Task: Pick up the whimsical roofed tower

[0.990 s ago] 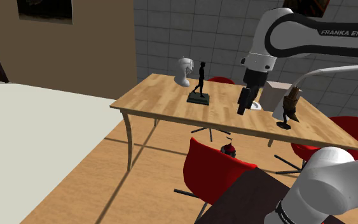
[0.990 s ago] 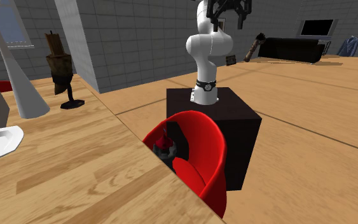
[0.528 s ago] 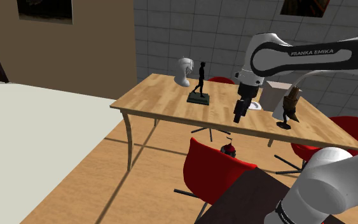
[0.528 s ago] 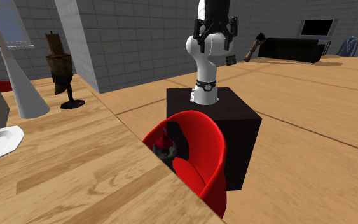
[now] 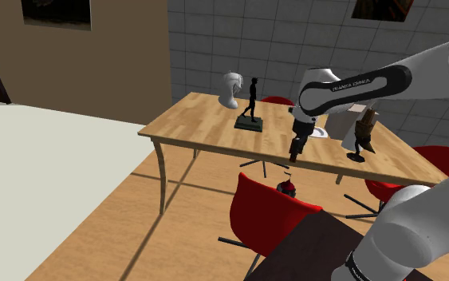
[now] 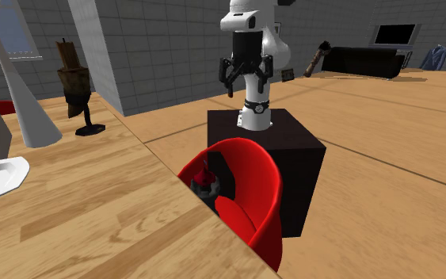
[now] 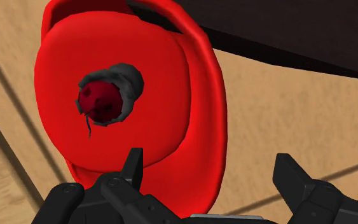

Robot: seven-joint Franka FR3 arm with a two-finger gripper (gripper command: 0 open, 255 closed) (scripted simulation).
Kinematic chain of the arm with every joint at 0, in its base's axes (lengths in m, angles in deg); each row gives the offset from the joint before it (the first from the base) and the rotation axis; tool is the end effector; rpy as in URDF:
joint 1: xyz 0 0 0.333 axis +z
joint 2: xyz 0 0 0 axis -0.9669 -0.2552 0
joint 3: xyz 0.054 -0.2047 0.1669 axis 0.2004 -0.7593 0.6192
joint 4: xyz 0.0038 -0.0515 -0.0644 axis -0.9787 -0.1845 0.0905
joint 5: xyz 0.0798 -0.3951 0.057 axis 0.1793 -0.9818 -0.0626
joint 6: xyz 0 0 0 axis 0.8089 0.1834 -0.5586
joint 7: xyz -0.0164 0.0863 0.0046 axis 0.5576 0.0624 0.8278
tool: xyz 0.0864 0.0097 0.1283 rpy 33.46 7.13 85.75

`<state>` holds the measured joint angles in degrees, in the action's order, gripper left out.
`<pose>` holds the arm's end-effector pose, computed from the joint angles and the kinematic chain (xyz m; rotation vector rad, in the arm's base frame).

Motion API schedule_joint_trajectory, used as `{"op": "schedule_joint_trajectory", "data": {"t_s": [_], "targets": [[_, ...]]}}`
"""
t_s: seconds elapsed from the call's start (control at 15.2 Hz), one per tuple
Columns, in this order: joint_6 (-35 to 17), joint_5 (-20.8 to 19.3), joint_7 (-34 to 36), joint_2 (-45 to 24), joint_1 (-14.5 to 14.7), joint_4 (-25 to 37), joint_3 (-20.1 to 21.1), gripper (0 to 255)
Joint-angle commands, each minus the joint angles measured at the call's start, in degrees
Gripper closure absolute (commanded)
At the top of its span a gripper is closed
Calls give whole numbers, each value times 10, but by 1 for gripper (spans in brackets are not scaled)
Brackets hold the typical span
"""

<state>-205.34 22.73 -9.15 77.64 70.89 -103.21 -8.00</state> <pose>0.4011 -0.1366 0.3221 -3.0805 -0.3453 0.0861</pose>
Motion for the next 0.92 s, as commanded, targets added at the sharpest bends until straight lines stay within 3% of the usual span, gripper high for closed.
{"op": "schedule_joint_trajectory", "data": {"t_s": [0.0, 0.4, 0.86], "targets": [[-40, -4, -20, -43, -1, 2, -15, 0], [-134, 4, -88, -175, -5, 35, -53, 0], [-219, 55, -180, -343, -21, 108, -73, 0]]}}
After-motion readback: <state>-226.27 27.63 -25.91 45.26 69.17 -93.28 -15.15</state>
